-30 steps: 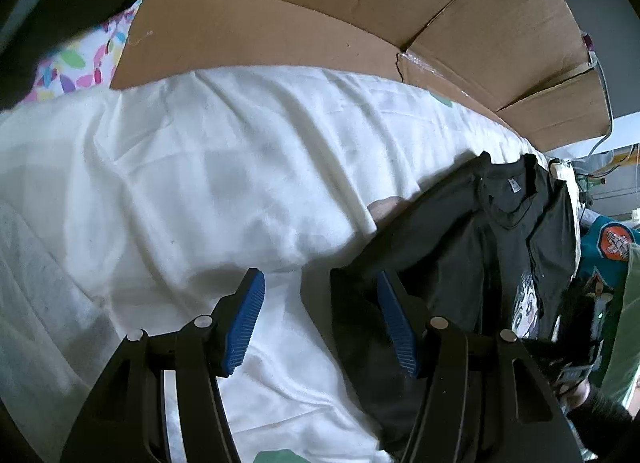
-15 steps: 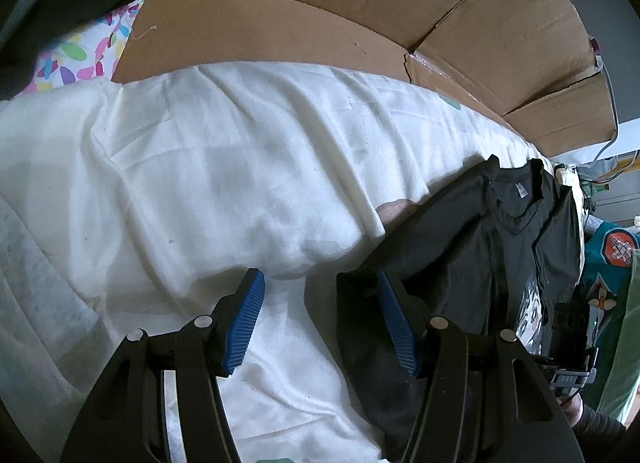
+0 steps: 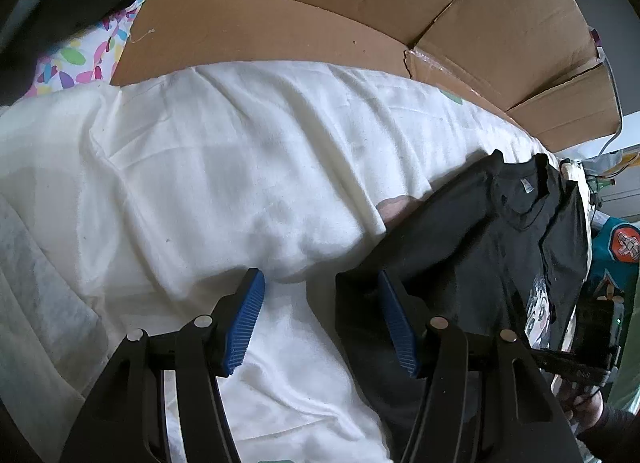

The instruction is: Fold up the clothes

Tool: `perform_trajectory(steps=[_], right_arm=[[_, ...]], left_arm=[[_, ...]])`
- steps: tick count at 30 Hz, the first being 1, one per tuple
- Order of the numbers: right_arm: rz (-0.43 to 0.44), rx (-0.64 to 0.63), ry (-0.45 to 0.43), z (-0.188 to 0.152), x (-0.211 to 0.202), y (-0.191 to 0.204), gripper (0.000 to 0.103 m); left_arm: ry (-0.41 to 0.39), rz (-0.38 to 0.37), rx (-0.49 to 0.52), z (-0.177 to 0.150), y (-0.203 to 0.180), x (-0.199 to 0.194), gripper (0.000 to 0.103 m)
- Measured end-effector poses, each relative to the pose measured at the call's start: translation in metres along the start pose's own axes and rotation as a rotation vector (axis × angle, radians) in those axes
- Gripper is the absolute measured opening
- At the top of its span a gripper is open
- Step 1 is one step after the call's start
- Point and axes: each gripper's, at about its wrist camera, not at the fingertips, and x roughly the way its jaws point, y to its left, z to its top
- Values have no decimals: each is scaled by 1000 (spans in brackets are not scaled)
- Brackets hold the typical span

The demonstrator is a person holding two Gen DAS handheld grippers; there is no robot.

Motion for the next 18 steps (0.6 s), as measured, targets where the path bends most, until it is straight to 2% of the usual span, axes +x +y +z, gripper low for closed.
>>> perform_trajectory(steps=[7, 12, 15, 18], right_arm=[[-69, -58, 4, -20, -7, 4, 7], [-114, -39, 40, -37, 6, -12, 7], [-125, -41, 62, -44, 9, -17, 12], [-128, -67, 70, -46, 6, -14, 23]], left_arm=[[-4, -4, 2, 0, -2, -1, 59], [-9, -20, 5, 4, -4, -5, 59], [-12, -30, 11, 6, -6, -9, 59], [-13, -42, 16, 7, -9, -13, 59]])
